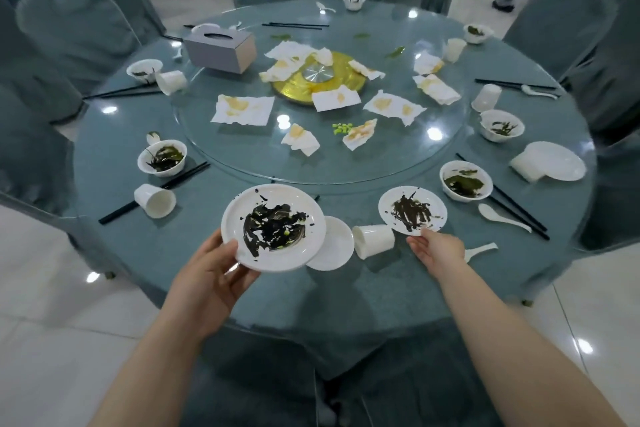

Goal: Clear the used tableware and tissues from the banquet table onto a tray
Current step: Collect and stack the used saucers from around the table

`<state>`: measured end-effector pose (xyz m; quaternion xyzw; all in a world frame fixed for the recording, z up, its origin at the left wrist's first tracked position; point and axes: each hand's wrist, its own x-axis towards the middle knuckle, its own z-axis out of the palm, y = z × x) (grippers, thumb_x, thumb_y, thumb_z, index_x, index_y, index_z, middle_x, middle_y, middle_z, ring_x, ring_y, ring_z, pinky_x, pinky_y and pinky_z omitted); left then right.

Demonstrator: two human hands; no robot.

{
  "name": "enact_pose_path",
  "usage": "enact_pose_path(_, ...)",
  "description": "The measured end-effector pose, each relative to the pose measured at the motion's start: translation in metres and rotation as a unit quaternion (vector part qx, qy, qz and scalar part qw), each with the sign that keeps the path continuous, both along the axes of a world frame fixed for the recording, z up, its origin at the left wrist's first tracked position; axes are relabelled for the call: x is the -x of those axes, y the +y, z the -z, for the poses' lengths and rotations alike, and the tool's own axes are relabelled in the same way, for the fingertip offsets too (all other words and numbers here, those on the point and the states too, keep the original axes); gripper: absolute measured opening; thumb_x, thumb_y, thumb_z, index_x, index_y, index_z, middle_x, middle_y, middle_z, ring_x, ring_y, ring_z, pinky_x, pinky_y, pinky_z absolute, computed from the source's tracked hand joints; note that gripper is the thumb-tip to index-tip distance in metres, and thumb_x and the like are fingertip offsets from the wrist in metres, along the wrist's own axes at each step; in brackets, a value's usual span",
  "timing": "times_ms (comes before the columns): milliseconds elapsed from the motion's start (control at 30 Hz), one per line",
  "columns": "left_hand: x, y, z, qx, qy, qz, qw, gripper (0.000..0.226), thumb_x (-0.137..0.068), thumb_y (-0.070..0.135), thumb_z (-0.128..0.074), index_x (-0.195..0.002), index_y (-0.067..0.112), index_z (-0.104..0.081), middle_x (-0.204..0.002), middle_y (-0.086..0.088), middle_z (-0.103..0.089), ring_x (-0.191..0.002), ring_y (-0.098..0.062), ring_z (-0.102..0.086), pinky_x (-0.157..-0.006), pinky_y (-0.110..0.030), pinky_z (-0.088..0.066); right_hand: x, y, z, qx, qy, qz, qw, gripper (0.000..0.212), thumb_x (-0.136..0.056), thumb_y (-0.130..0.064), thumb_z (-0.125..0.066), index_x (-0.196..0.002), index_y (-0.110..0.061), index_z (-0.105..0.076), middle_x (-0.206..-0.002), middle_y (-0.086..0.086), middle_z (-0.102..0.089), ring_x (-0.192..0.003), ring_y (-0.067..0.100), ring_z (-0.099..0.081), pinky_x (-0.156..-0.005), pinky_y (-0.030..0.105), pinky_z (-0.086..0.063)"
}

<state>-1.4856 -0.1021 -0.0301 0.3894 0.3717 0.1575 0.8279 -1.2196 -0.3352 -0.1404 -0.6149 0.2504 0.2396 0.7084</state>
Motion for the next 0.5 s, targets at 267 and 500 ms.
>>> enact_pose_path(267, -0.005, -0.031, -0.02, -0.005, -0.041, 0.057, 0.998, 0.025, -0.095, 0.006, -0.049, -0.113, 0.019, -0.06, -0.092, -0.007, -0.075, -0.076, -0.02, -0.073, -0.064, -0.032, -0.06, 0.047, -0.03, -0.07, -0.04, -0.124, 0.012, 0.991, 0.006, -0.095, -0.003, -0.054, -0.092, 0.0, -0.05, -0.079, 0.019, -0.066, -0.065, 0.022, -0.067, -0.051, 0.023, -0.056)
enact_pose_path(500, 0.027, -0.063, -0.049, -0.007, -0.095, 0.127, 0.987, 0.025, -0.095, 0.006, -0.05, -0.113, 0.019, -0.061, -0.097, -0.008, -0.075, -0.078, -0.021, -0.073, -0.063, -0.031, -0.06, 0.13, -0.073, -0.14, -0.054, -0.182, -0.013, 0.982, 0.009, -0.094, -0.009, -0.058, -0.092, -0.003, -0.052, -0.065, 0.012, -0.071, -0.056, 0.016, -0.067, -0.05, 0.024, -0.054)
